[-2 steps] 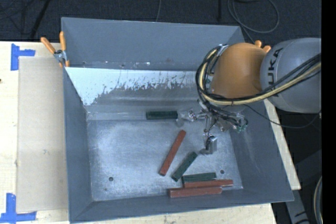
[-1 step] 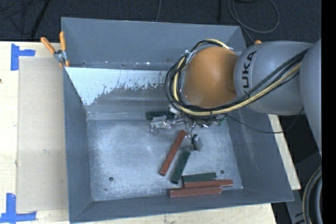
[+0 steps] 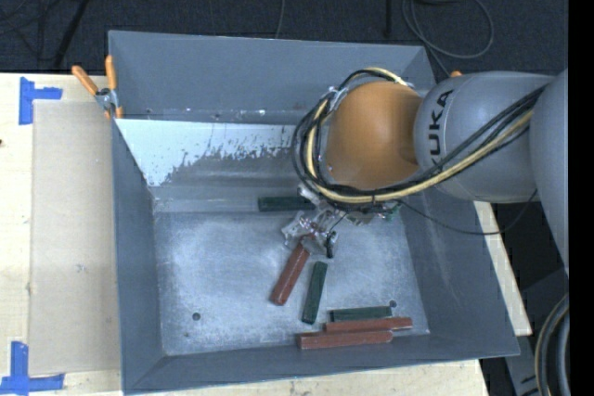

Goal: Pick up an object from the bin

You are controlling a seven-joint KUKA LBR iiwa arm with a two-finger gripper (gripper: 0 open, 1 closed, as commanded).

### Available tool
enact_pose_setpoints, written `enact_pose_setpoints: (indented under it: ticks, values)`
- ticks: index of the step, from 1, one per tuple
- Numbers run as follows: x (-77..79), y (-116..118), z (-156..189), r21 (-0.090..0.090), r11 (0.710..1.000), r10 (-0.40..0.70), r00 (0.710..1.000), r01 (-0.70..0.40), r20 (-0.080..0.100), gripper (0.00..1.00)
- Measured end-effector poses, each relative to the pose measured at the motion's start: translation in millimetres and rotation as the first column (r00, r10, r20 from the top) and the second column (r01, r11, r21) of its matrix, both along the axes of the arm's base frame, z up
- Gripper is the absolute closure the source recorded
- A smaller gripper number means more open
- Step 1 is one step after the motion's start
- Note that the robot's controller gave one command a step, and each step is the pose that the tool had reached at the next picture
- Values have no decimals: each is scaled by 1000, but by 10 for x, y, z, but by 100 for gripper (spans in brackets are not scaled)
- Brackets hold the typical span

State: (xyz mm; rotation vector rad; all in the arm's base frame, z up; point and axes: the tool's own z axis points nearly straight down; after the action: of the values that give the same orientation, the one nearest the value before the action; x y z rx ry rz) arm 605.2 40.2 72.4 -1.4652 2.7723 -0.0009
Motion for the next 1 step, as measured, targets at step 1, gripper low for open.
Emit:
enact_pose_setpoints:
  ticks: [1]
  values:
    - [-63,36,1227,-1,1000,12,1000,-12,3,100]
